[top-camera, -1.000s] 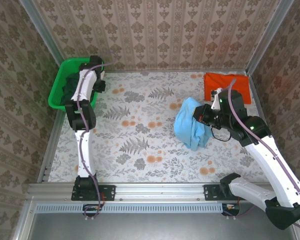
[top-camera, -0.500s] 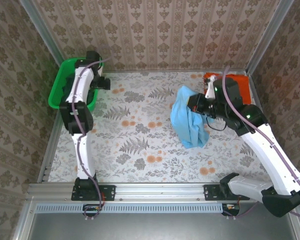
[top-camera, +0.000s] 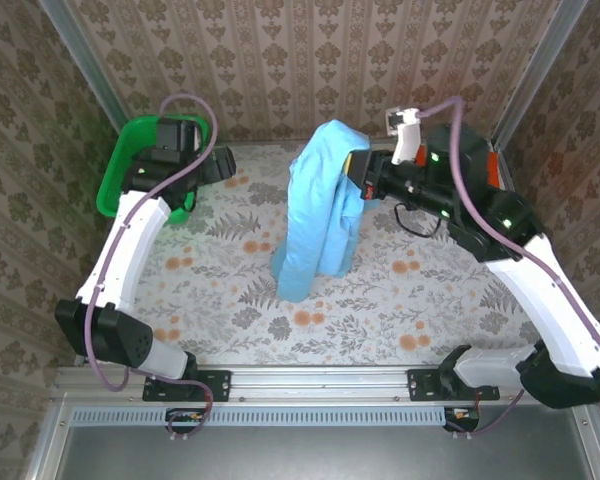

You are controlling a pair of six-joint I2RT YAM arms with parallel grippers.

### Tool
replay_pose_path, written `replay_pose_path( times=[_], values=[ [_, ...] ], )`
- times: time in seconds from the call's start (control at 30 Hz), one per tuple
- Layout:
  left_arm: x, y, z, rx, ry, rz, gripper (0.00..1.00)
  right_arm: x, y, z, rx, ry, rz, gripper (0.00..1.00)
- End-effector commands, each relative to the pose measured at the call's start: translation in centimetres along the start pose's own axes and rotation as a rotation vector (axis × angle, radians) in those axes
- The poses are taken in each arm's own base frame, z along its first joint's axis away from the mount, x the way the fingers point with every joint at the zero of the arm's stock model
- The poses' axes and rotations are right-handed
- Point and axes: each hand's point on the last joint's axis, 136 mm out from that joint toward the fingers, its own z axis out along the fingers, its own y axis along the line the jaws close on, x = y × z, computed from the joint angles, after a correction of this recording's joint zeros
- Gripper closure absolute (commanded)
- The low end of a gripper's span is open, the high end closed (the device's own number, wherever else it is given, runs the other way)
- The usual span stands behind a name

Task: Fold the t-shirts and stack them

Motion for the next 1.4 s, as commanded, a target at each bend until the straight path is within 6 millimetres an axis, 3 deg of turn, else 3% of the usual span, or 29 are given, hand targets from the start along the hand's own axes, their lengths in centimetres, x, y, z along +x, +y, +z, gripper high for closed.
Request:
replay_pose_path(
  times=[0.0,0.07,0.13,0.17,0.27,0.37,0.43,0.5,0.57,0.67,0.77,0.87,1.03,1.37],
  values=[
    [4.9,2.4,2.6,-0.091,0.119,-0.151,0.06,3.2,-6.5,7.5,0.211,0.168,-0.011,0.88],
    [8.3,2.8,3.5,-0.089,0.199,-0.191,0.06,4.9,-10.3,11.1,0.324,0.273,-0.014,0.59],
    [11.4,2.7,4.0,-0.081,0.287,-0.191,0.06,5.8,-14.0,12.8,0.447,0.354,-0.007,0.42],
    [12.8,2.6,4.0,-0.085,0.328,-0.174,0.06,6.0,-15.5,13.3,0.473,0.384,0.022,0.38],
    [16.1,1.7,3.7,-0.041,0.438,-0.091,0.06,5.5,-17.7,12.7,0.489,0.37,0.078,0.29],
    [19.0,-0.5,3.1,0.079,0.541,-0.002,0.07,5.7,-19.6,10.1,0.519,0.349,0.101,0.24],
    [20.9,-1.9,2.7,0.154,0.599,0.054,0.08,6.7,-21.2,7.9,0.545,0.339,0.145,0.24],
    [22.6,-3.9,2.2,0.26,0.65,0.094,0.09,9.0,-22.7,5.7,0.553,0.343,0.198,0.24],
    [25.0,-5.8,1.3,0.33,0.717,0.166,0.1,12.0,-23.1,3.8,0.541,0.366,0.221,0.24],
    [27.7,-7.1,0.6,0.366,0.809,0.234,0.13,17.8,-23.5,1.9,0.521,0.456,0.279,0.3],
    [29.8,-8.8,-0.1,0.412,0.876,0.299,0.16,22.9,-24.8,0.3,0.555,0.511,0.353,0.36],
    [31.8,-9.7,-0.5,0.41,0.933,0.397,0.16,26.7,-26.0,-0.3,0.572,0.548,0.416,0.41],
    [35.0,-9.3,-0.5,0.355,1.011,0.543,0.15,29.2,-27.8,0.0,0.615,0.59,0.441,0.49],
    [37.8,-10.6,-0.1,0.294,1.047,0.603,0.24,31.4,-30.8,2.6,0.647,0.653,0.452,0.59]
  ],
)
